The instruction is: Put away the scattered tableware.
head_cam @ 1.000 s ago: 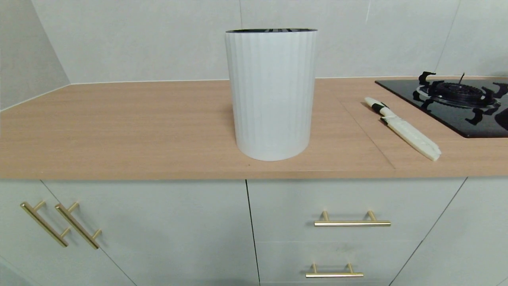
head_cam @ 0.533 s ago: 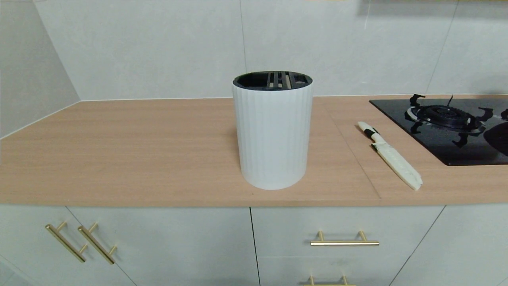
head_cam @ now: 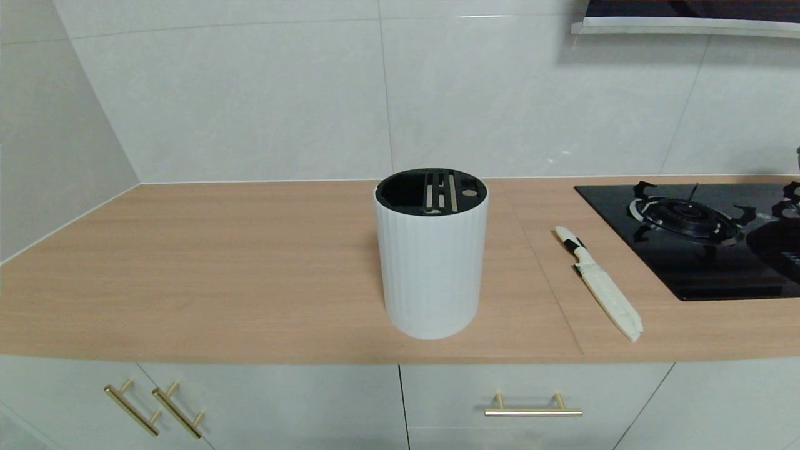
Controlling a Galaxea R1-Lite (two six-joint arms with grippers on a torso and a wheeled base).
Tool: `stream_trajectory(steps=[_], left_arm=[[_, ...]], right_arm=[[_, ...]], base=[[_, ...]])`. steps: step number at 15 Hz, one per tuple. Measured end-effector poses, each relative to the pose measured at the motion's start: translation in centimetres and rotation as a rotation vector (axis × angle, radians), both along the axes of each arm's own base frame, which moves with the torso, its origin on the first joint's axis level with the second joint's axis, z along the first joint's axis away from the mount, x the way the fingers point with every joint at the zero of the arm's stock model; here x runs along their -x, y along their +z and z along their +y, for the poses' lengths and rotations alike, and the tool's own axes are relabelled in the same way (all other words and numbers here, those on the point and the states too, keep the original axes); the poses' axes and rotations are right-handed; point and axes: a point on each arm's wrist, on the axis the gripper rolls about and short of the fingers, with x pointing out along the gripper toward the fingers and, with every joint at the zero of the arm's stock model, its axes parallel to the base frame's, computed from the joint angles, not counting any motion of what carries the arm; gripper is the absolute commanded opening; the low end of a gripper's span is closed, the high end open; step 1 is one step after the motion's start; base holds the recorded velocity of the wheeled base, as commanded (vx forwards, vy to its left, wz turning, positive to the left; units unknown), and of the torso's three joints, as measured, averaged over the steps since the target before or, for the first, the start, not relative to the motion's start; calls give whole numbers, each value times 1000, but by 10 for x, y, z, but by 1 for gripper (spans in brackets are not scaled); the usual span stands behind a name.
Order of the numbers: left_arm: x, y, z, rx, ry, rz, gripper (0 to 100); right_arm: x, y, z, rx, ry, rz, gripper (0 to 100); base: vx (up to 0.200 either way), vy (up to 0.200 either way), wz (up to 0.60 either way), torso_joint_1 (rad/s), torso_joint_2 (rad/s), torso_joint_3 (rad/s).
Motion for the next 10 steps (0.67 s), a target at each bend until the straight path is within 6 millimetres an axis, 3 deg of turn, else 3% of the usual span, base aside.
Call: stream_trajectory(steps=[10], left_arm=[[0, 0, 0, 0, 0, 0, 100]], right_arm=[[0, 0, 0, -1, 0, 0, 100]], base=[[0, 0, 0, 256, -556, -301]])
